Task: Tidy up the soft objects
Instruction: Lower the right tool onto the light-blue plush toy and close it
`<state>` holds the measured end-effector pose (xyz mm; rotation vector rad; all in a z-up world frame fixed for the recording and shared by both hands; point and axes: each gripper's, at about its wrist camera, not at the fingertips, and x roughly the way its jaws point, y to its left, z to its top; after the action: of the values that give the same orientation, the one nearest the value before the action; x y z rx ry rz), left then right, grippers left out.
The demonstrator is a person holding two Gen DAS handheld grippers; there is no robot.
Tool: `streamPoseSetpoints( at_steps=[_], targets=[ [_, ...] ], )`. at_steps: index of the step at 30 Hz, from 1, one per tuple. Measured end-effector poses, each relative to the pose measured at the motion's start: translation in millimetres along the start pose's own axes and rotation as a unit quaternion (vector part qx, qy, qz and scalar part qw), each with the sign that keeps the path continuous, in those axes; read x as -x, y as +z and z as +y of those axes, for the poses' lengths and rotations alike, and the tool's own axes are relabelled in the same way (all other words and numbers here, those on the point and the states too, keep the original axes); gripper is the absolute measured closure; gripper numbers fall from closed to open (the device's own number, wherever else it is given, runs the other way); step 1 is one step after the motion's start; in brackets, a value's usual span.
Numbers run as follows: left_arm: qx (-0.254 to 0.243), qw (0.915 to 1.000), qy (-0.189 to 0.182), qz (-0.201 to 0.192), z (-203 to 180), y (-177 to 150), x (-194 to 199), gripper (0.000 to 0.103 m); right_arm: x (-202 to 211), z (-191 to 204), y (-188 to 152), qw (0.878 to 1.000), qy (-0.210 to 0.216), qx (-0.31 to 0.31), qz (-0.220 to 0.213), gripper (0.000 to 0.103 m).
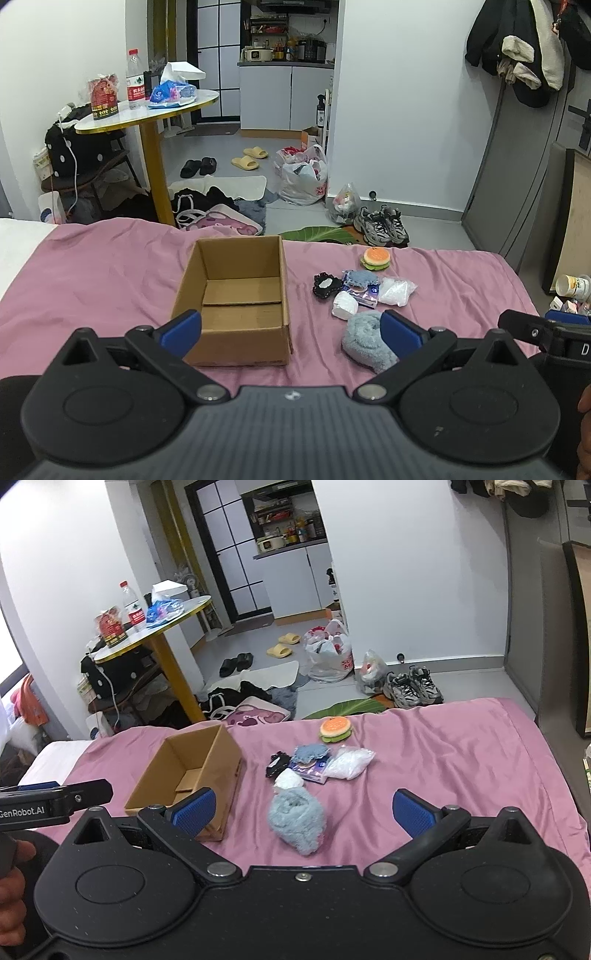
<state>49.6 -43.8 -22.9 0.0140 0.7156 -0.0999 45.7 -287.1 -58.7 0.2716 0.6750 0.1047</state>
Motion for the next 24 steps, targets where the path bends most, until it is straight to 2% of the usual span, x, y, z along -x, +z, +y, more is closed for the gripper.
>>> streamPoseSetpoints(
  at_steps=[13,22,24],
  targets=[
    [-0.006,0.9996,-0.014,0.022,-10.4,6.0,-39.7,0.002,-24.9,-27.2,-1.0,0.999,-0.013,-0.03,-0.003,0.005],
    [-0.032,0.9982,-0.03,0.04,-29.7,8.9,-68.3,0.004,-44.1,-41.7,-6.2,0.999,-0.019,-0.047,0.002,0.007],
    [-0.033,0.998,-0.033,0.042,-33.8,9.6,-75.4,0.008,-48.6,-44.9,-7.3,0.998,-0.014,-0.054,0.005,0.008]
  ],
)
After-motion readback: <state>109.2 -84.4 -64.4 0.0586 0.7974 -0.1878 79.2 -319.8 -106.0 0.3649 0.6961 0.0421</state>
